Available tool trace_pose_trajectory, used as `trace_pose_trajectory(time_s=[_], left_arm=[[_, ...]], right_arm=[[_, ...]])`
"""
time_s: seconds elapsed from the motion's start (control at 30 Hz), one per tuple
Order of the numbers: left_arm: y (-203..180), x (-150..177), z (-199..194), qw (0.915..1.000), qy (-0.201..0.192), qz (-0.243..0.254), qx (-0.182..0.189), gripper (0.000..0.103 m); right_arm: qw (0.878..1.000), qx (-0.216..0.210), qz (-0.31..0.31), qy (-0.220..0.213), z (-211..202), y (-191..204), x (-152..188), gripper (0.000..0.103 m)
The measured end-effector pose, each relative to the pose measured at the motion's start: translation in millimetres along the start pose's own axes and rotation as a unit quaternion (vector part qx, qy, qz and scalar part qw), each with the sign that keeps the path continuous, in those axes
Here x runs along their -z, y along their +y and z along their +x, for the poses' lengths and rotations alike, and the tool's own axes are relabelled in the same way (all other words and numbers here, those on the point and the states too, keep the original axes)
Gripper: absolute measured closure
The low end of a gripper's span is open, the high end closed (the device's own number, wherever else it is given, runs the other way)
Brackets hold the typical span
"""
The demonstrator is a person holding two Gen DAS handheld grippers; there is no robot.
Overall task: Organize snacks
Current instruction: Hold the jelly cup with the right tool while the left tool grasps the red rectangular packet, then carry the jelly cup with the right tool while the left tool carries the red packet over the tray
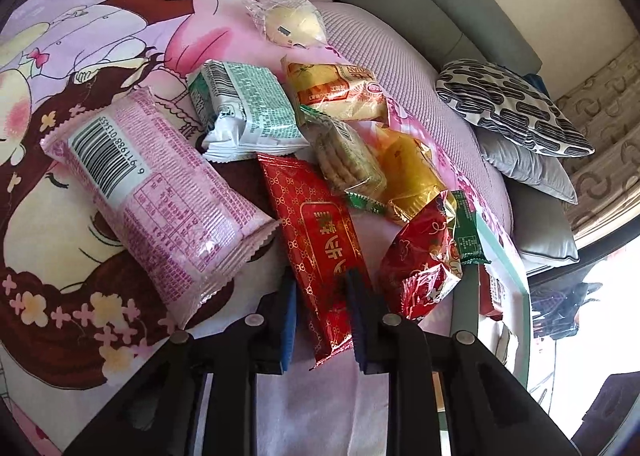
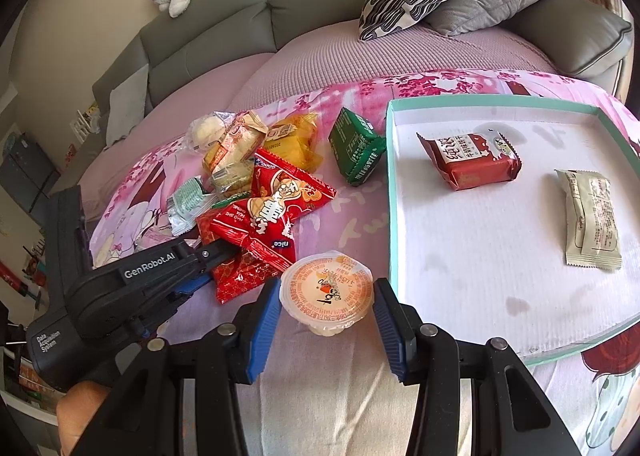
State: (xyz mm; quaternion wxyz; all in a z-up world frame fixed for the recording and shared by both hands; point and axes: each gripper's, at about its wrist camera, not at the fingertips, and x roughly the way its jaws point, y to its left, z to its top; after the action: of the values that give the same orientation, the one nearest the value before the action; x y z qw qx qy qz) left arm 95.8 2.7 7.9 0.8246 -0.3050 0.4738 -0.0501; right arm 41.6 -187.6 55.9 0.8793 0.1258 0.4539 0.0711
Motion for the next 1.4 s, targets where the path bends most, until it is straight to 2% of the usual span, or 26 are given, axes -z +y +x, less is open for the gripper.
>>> trace_pose_trajectory(time_s=[0.3,0.5,0.77,1.03,1.27,1.4], left_arm=[[19.8,3.4,-21.4,0.9997,0.011,-0.006,-0.019,0.081],[21.3,7.3,-37.5,1.0000,-0.003,0.002,0.004,0.089],[7.5,7.9,-45.7,0.9991,-0.018,0.025,0.028,0.094],[-1.9,5.6,-62.4,0.9975,-0.049,0.038,0.033,0.094],[-18.3,6.8,-91.6,0.9921,-0.090,0.066,0.058,0.094],[-34.4,10.3,-97.1,0.9883,-0.099,0.087,0.078,0.094]], right_arm=[[1.000,-0.003,0.001,0.002,0.3,-0.1,0.3,0.054],[1.000,-0.005,0.004,0.001,-0.3,-0.6,0.2,0.054],[1.000,-0.006,0.006,-0.001,-1.4,-0.8,-0.1,0.053],[1.000,-0.011,0.009,-0.011,-7.1,-1.7,-1.6,0.053],[0.999,-0.019,0.011,-0.031,-19.0,-2.4,-4.7,0.054],[0.999,-0.016,0.018,-0.037,-23.0,-7.7,-7.3,0.053]])
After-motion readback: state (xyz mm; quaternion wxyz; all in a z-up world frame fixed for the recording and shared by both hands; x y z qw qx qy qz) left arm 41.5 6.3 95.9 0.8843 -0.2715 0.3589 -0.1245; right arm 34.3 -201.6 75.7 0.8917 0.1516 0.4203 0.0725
